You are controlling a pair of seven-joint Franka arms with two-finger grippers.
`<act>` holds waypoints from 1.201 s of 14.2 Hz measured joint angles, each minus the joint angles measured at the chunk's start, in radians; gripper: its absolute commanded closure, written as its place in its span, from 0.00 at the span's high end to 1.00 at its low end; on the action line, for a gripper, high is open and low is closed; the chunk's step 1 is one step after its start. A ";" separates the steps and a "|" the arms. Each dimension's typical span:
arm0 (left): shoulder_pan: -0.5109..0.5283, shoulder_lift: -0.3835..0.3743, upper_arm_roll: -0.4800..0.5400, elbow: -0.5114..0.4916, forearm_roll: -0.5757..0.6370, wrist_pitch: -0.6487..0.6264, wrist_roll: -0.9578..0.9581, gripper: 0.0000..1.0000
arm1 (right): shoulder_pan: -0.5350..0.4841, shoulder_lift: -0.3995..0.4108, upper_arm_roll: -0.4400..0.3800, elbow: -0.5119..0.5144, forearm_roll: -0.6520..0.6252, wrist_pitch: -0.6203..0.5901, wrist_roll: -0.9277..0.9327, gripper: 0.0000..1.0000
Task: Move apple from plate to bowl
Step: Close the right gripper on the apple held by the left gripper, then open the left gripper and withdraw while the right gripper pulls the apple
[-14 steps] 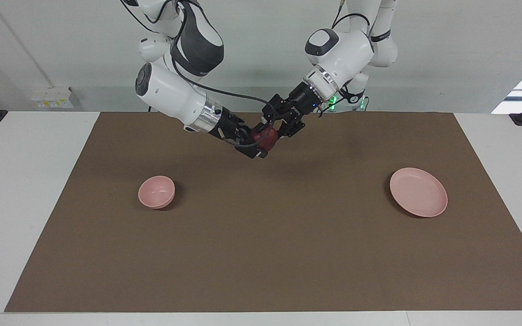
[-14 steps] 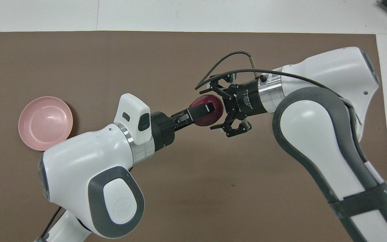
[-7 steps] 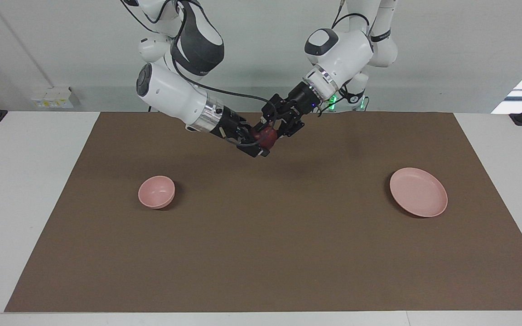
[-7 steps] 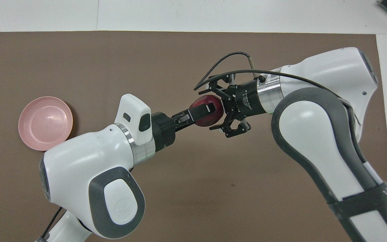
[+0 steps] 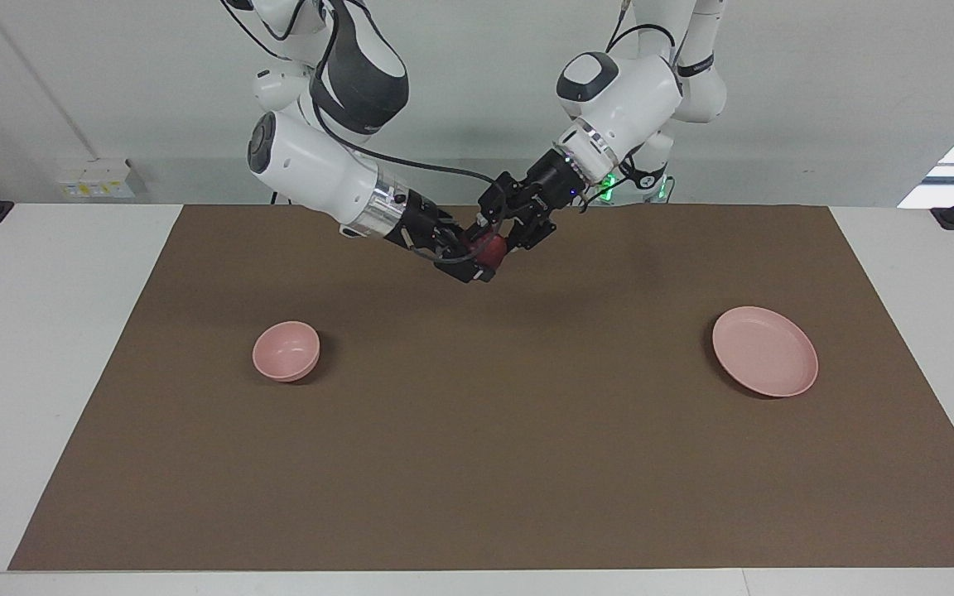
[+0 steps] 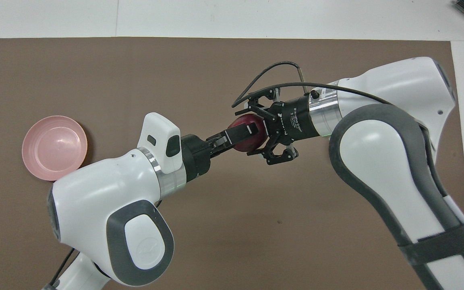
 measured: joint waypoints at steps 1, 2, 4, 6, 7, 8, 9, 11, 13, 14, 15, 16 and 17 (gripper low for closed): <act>0.000 0.000 0.000 0.000 0.000 0.000 0.001 0.00 | 0.000 0.000 0.000 0.000 0.003 0.000 0.000 0.00; 0.000 -0.001 0.001 0.000 0.000 0.000 0.001 0.00 | 0.000 0.000 -0.001 -0.001 0.008 0.000 0.000 0.00; 0.000 -0.001 0.001 0.001 0.000 0.001 0.001 0.04 | -0.001 0.000 -0.003 -0.001 0.014 -0.003 -0.001 0.00; 0.000 -0.001 0.000 0.001 0.000 0.001 0.001 0.58 | -0.001 0.000 -0.003 -0.001 0.016 -0.006 -0.007 0.00; 0.000 -0.001 0.000 0.002 0.001 0.001 0.001 0.89 | -0.002 0.000 -0.004 -0.001 0.017 -0.006 -0.008 0.00; 0.000 -0.001 0.000 0.002 0.001 0.001 0.001 1.00 | -0.002 0.000 -0.004 0.000 0.018 -0.006 -0.008 0.00; 0.000 -0.001 0.001 0.004 0.001 0.001 0.000 1.00 | -0.002 -0.001 -0.004 0.000 0.023 -0.006 -0.009 0.00; 0.001 -0.001 0.002 0.014 0.018 0.001 0.000 1.00 | -0.002 -0.001 -0.004 0.000 0.026 -0.006 -0.012 0.00; 0.004 0.000 0.005 0.022 0.050 -0.002 0.000 1.00 | -0.002 -0.001 -0.005 0.000 0.026 -0.006 -0.017 0.00; 0.011 0.001 0.007 0.022 0.054 -0.011 0.000 1.00 | -0.002 -0.001 -0.005 0.000 0.026 -0.006 -0.029 0.00; 0.026 0.002 0.009 0.022 0.059 -0.041 0.000 1.00 | -0.002 -0.001 -0.005 0.000 0.026 -0.006 -0.045 0.00; 0.051 0.003 0.012 0.022 0.078 -0.088 0.000 1.00 | -0.003 -0.001 -0.005 0.000 0.026 -0.006 -0.057 0.00; 0.079 0.003 0.013 0.028 0.108 -0.139 0.000 1.00 | -0.003 0.001 -0.006 -0.002 0.025 -0.011 -0.067 0.00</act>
